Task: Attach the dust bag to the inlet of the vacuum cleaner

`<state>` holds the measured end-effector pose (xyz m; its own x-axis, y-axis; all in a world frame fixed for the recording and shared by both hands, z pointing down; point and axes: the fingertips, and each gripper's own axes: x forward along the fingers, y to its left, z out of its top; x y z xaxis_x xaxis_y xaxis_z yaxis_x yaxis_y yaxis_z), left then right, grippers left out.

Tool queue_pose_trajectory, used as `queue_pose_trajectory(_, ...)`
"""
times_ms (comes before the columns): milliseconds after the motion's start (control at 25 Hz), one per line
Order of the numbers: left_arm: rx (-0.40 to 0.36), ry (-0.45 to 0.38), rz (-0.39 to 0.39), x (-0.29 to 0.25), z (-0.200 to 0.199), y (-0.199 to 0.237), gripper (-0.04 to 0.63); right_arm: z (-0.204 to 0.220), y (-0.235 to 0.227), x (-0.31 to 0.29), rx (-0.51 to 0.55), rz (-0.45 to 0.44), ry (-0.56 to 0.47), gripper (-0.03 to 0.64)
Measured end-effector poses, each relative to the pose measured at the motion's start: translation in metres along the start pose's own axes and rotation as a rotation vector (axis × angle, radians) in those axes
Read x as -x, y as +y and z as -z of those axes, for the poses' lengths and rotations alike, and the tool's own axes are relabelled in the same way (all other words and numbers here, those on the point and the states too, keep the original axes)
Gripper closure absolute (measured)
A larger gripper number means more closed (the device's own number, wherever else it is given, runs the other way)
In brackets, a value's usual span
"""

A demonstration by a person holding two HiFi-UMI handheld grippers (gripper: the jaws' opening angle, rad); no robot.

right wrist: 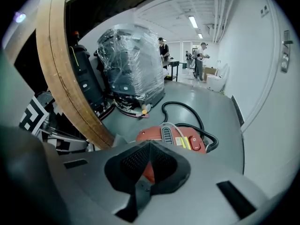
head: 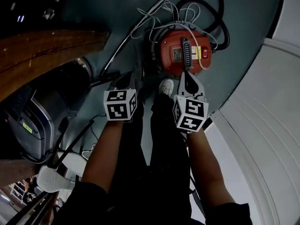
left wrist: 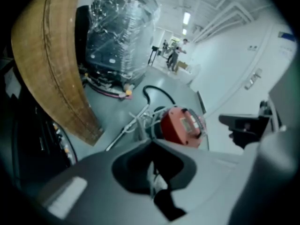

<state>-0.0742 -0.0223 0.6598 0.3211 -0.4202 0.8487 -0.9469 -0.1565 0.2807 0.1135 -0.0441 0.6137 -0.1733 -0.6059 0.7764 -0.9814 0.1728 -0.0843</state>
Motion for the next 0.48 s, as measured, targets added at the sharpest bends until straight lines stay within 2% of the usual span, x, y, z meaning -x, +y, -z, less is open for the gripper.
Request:
queue_pose_trajectory(240, -0.052, -0.11, 0.021, 0.067, -0.061, -0.032, 0.597, -0.055, 0.02, 0.048, -0.04, -0.021, -0.098, 0.62)
queue_pose_trajectory(480, -0.079, -0.221, 0.049, 0.158, -0.129, -0.066, 0.597, -0.119, 0.045, 0.134, -0.026, -0.066, -0.208, 0.62)
